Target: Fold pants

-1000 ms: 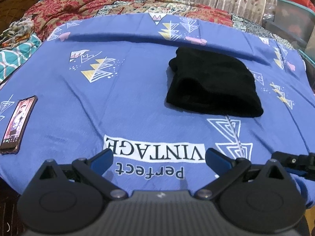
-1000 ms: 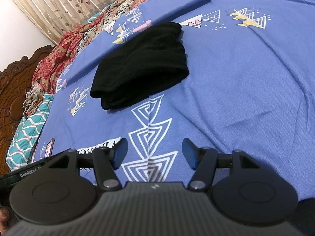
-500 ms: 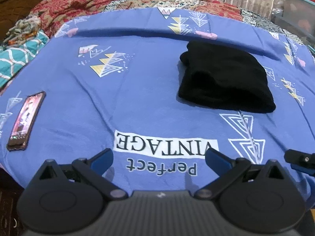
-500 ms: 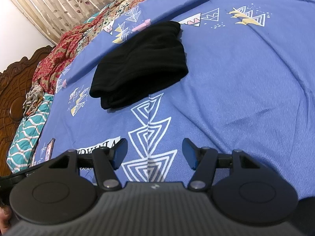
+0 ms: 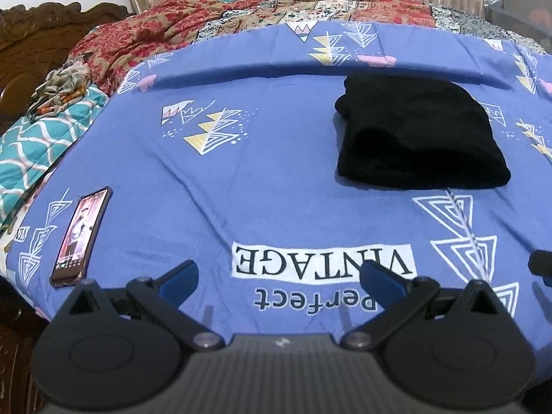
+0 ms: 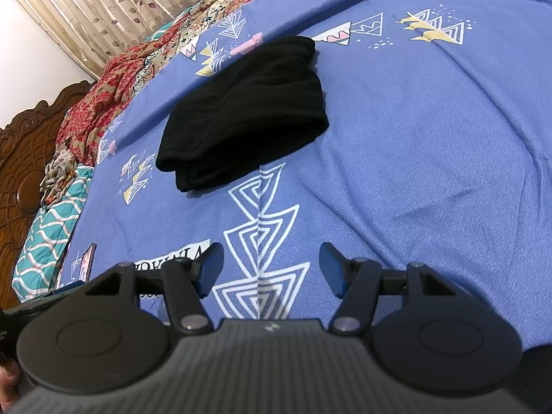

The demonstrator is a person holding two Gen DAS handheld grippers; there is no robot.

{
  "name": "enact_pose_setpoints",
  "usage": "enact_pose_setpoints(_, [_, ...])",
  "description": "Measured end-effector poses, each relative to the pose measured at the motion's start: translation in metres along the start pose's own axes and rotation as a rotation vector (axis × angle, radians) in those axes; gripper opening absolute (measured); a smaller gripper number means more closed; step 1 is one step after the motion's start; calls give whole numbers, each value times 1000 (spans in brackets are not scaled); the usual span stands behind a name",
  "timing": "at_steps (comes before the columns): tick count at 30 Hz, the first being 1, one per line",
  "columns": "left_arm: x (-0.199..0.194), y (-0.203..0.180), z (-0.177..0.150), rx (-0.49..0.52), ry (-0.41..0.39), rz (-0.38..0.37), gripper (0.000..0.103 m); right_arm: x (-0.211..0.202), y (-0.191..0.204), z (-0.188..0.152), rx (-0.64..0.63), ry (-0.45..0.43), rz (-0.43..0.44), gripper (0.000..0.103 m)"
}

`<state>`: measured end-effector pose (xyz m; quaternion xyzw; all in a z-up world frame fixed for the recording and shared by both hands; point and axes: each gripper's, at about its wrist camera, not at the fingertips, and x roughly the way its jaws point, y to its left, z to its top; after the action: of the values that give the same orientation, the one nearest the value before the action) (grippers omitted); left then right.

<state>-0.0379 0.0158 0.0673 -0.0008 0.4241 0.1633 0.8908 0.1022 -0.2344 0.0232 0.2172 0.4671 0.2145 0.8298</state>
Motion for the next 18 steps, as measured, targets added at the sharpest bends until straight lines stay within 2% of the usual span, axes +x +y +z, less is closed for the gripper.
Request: enact_pose_setpoints(18, [-2, -2, 1, 16, -5, -9, 103, 1, -2, 1, 0, 1, -1, 64])
